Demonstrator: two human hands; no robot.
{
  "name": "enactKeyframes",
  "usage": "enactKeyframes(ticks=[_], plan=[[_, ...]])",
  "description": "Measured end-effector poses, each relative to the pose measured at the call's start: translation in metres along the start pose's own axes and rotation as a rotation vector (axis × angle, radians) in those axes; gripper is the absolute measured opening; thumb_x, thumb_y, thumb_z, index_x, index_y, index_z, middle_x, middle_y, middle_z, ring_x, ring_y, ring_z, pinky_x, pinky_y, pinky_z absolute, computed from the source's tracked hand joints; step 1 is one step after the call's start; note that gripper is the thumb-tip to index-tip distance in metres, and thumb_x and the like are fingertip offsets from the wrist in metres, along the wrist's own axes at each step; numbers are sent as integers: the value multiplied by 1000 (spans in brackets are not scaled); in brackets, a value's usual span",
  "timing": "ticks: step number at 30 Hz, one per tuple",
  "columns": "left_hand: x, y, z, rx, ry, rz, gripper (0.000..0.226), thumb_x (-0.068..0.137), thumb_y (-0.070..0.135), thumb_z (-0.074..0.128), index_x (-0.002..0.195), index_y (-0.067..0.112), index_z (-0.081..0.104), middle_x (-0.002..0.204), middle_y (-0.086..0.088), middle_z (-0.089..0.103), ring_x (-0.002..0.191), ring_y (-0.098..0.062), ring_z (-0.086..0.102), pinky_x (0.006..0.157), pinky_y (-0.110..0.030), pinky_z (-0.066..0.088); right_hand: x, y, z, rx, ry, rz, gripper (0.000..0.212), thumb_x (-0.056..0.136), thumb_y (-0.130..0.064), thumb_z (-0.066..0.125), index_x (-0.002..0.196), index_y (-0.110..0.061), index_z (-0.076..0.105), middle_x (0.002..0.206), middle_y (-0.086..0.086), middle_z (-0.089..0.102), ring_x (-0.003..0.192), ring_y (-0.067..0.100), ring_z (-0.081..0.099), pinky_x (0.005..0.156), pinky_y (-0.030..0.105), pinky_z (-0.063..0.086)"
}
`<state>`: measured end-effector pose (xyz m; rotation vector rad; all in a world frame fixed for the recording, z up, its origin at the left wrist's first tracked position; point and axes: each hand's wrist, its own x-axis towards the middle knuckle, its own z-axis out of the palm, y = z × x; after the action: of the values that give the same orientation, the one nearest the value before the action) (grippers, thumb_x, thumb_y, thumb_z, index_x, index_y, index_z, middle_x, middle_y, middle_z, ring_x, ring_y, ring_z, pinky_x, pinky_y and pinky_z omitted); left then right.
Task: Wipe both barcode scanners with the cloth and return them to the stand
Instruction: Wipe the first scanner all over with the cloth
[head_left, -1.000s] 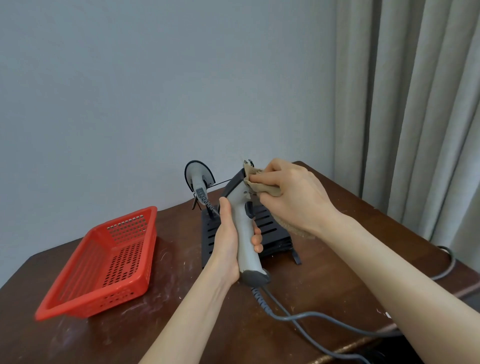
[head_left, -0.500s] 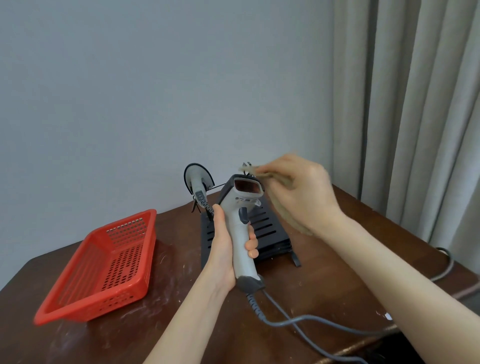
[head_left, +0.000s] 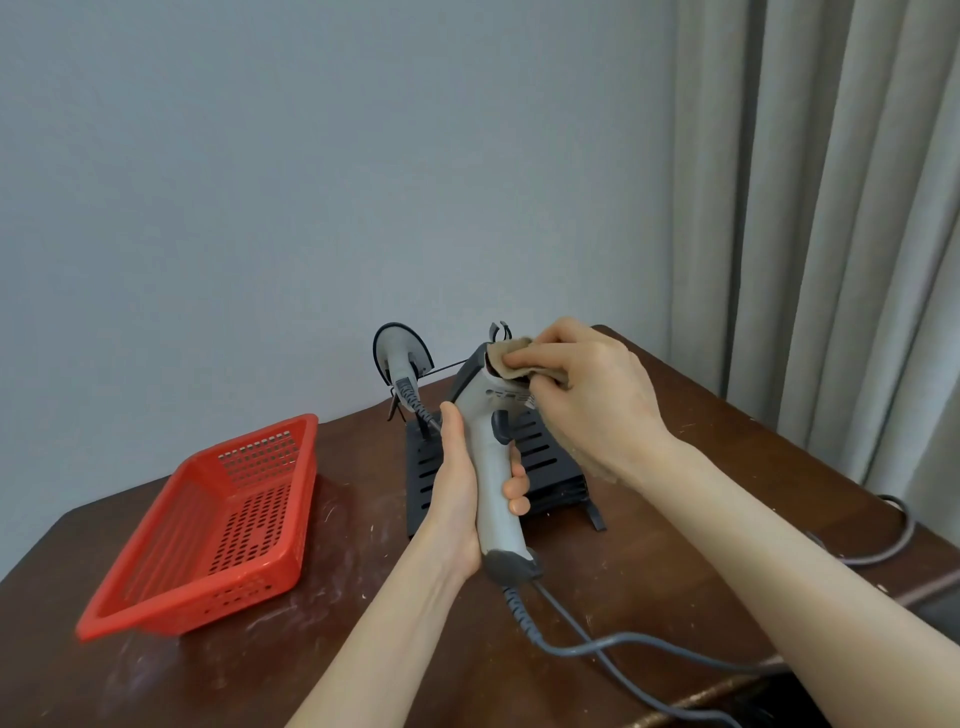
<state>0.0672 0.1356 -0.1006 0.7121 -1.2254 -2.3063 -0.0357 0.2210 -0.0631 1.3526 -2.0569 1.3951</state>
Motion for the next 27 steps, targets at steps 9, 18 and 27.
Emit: enactKeyframes(ticks=[9, 18, 27], plan=[[0, 1, -2, 48, 0, 21, 71, 61, 78, 43, 49, 9, 59, 55, -5, 46, 33, -11, 38, 31, -18, 33, 10, -7, -12, 447, -183, 112, 15, 80, -11, 70, 86, -24, 75, 90, 1, 65, 87, 12, 62, 86, 33, 50], [-2, 4, 1, 90, -2, 22, 72, 58, 78, 44, 58, 8, 55, 50, -3, 45, 32, -11, 38, 31, -19, 34, 14, 1, -25, 240, -269, 41, 22, 80, -20, 69, 76, -41, 67, 91, -7, 65, 88, 11, 61, 83, 34, 49], [-2, 6, -1, 120, -13, 49, 72, 59, 78, 43, 62, 7, 53, 50, -3, 44, 35, -11, 39, 33, -20, 35, 9, 5, -38, -115, 107, 46, 10, 85, -28, 61, 90, -26, 69, 75, -3, 69, 74, 24, 64, 64, 34, 50]])
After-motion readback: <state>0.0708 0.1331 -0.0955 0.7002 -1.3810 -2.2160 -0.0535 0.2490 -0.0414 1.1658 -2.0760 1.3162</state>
